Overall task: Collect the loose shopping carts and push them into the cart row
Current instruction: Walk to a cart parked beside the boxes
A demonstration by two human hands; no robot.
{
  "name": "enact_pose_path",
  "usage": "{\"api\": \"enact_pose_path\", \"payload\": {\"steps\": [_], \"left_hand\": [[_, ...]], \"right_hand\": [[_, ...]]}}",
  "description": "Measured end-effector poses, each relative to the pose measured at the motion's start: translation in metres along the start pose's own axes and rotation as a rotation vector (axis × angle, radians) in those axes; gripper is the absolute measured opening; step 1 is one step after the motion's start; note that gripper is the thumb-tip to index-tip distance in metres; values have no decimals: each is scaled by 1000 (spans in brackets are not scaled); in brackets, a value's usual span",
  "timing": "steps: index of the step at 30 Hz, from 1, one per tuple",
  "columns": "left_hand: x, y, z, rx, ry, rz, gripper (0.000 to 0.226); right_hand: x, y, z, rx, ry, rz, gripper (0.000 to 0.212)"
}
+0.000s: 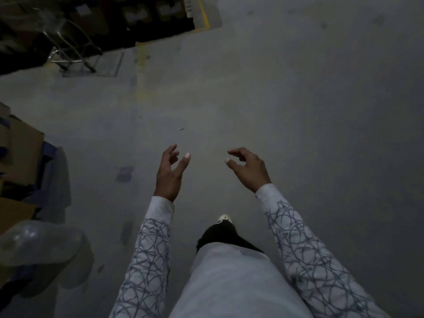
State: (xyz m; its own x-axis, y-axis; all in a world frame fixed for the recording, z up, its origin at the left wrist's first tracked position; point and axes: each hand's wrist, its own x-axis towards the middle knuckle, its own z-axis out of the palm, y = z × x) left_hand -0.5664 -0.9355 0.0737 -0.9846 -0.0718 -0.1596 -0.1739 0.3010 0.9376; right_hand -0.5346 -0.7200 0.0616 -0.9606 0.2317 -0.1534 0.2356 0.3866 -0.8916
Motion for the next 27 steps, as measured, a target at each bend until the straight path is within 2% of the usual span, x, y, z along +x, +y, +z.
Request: {"api": "enact_pose_path", "payload": {"steps": [3,7,12,22,27], "left_hand": [[61,22,9,-16,-9,24,66],[131,51,13,7,-33,89,54],[201,72,20,52,-38,83,52],[369,73,50,43,92,-5,69],[477,109,64,33,199,-27,67]], "right_hand": [[73,-34,-3,40,45,-45,29],[156,-77,1,102,76,-112,30],[232,-97,5,127,69,-105,30],[425,-83,35,121,-102,-62,27],[553,-96,46,16,-268,-94,28]]}}
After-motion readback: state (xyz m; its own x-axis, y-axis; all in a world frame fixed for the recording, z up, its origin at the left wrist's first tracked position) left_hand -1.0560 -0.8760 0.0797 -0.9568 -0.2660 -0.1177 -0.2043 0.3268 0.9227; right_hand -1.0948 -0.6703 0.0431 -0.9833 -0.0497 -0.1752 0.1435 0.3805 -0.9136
